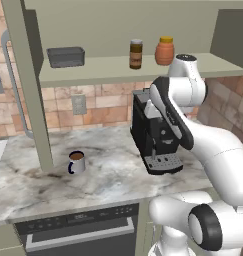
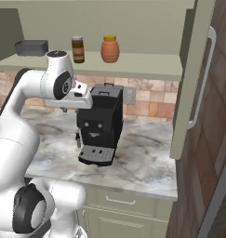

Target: Pick the cinnamon and honey bottle from the cabinet and place them next to the mug.

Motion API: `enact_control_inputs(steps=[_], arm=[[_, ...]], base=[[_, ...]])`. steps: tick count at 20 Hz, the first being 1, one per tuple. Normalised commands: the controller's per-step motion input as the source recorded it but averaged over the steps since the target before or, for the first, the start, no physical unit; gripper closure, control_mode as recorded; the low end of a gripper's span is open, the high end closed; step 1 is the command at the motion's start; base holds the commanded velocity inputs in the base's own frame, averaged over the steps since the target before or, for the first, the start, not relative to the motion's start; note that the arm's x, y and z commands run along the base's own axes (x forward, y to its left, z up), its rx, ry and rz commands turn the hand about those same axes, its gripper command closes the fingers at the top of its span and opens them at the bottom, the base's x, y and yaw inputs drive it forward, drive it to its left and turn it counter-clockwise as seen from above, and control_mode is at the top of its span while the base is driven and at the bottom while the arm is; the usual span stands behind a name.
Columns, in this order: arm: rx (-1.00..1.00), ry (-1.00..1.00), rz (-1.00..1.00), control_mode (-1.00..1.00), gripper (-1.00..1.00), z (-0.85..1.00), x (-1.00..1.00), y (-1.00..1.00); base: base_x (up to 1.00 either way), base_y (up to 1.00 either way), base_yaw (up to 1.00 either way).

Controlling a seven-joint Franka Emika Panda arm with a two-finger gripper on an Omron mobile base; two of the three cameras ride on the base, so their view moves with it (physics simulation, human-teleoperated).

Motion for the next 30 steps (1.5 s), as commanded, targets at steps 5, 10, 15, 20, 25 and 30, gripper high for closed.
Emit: enact_control_inputs(steps=[5, 10, 15, 20, 25, 30], arm=[[0.0, 0.01, 0.0, -1.0, -1.0, 0.0, -0.19, 0.0], [0.02, -0.08, -0.01, -1.0, -1.0, 0.01, -0.48, -0.01], [0.03, -0.28, -0.04, -1.0, -1.0, 0.46, -0.52, 0.0], [0.0, -0.12, 0.0, -1.0, -1.0, 0.99, -0.3, -0.02], [0.0, -0.06, 0.0, -1.0, -1.0, 1.0, -0.18, 0.0], [0.0, -0.1, 0.0, -1.0, -1.0, 0.96, -0.06, 0.02]], base=[[0.0, 0.0, 0.0], [0.0, 0.0, 0.0], [0.0, 0.0, 0.0], [0.0, 0.0, 0.0], [0.0, 0.0, 0.0], [0.0, 0.0, 0.0]])
